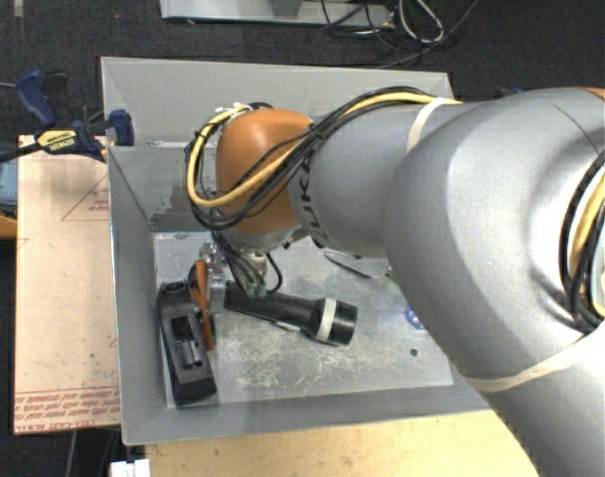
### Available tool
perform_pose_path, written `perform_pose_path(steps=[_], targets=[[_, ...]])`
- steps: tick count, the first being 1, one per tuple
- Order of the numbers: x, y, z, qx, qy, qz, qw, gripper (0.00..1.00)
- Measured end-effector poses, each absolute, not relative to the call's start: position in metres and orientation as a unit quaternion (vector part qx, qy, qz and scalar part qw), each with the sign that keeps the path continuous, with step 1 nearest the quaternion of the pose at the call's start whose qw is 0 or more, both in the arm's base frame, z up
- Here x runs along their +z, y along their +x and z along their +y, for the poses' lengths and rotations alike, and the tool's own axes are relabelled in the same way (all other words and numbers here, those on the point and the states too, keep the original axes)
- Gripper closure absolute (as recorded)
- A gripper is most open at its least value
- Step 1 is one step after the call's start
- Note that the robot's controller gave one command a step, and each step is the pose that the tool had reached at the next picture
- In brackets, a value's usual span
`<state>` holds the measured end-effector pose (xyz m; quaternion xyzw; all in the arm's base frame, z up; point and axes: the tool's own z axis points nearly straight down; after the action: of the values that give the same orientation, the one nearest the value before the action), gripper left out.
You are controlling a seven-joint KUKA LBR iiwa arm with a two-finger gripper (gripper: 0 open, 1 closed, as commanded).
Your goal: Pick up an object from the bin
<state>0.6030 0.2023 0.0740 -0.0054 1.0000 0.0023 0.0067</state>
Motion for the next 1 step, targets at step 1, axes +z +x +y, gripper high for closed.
perform_pose_path(steps=[1], targets=[[0.0743,0.6031,0.2023,0.003,-0.005,1.000,0.007,1.00]])
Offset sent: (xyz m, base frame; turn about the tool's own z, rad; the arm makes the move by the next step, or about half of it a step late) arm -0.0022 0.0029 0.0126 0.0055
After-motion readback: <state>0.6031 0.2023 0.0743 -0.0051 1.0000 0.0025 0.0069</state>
